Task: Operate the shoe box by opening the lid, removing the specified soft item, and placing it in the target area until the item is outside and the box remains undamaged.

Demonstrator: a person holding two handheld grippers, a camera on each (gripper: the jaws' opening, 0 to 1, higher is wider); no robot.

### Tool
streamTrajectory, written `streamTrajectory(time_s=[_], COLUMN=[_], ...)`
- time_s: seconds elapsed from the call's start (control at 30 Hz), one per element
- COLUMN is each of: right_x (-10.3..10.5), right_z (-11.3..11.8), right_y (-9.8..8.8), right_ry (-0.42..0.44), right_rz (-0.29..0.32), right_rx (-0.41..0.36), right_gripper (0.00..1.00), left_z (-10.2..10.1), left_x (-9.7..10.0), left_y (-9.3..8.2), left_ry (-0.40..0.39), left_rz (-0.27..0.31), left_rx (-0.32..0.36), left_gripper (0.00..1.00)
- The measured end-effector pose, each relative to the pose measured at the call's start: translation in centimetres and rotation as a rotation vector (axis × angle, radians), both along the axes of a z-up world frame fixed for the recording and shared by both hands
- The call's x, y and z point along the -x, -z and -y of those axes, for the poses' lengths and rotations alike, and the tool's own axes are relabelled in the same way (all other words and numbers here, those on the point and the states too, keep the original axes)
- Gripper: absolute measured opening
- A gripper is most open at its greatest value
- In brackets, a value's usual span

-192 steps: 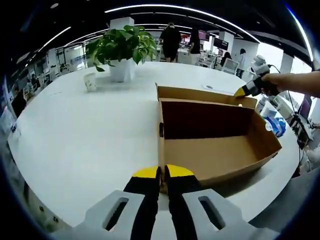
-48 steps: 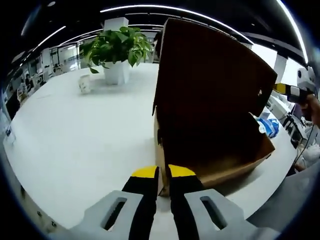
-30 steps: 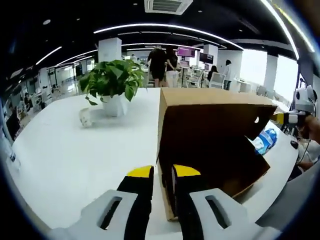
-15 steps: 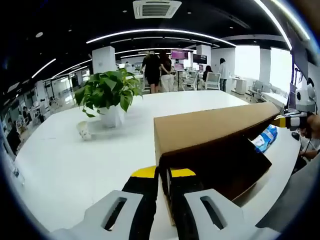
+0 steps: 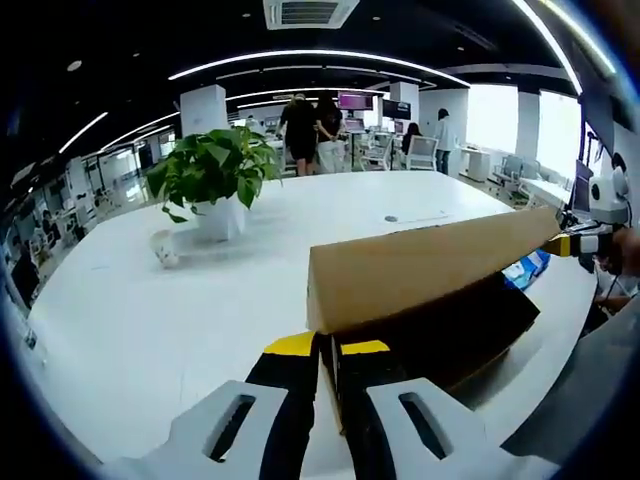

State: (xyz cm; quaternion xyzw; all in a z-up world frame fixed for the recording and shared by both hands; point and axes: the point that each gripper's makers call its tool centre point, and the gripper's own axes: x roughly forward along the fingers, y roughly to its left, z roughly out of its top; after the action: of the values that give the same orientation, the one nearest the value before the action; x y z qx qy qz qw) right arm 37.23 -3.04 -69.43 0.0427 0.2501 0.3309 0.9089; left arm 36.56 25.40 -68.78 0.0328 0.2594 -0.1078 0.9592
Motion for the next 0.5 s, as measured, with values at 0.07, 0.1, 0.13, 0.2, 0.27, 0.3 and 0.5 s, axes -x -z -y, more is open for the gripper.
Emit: streamTrajectory(time_s=[0.07,0.1,0.13,0.2,0.27,0.3,0.5], right_x=[0.2,0.3,0.4,0.5,0.6,0.7,1.3], right_z=[0.0,0.0,0.0,-0.1,-0.1,-0.1,-0.3], right_y=[0.1,0.3,0.3,0.5,0.7,0.8,1.4], right_ry=[-0.006,-0.01,-0.013,-0.022,-0.034,-0.038,-0.116], right_rz=[0.002,0.0,0.001,0.007,0.022,0.026,0.099], right_rx=[0.005,0.008,0.01,0.021,0.037,0.044,0.136], right_gripper=[0.0,0.0,0.0,0.0,0.0,0.01,0.06], left_z=[0.1,0.2,0.2,0.4,0.5,0.5,0.6], left_x=[0.3,0.4,0.5,0.7,0.8,0.8,1.3], left_y=[0.3,0.3,0.4,0.6,0.7,0.9,1.7], left_ry=[0.006,0.009,0.012,0.021,0.029,0.033,0.063], left_rz=[-0.009,-0.012,-0.013,-0.015,-0.02,-0.023,-0.04], left_rx=[0.001,-0.001,-0.002,-0.009,-0.016,-0.02,-0.042], left_gripper=[0.04,0.04,0.05,0.06,0.07,0.07,0.11])
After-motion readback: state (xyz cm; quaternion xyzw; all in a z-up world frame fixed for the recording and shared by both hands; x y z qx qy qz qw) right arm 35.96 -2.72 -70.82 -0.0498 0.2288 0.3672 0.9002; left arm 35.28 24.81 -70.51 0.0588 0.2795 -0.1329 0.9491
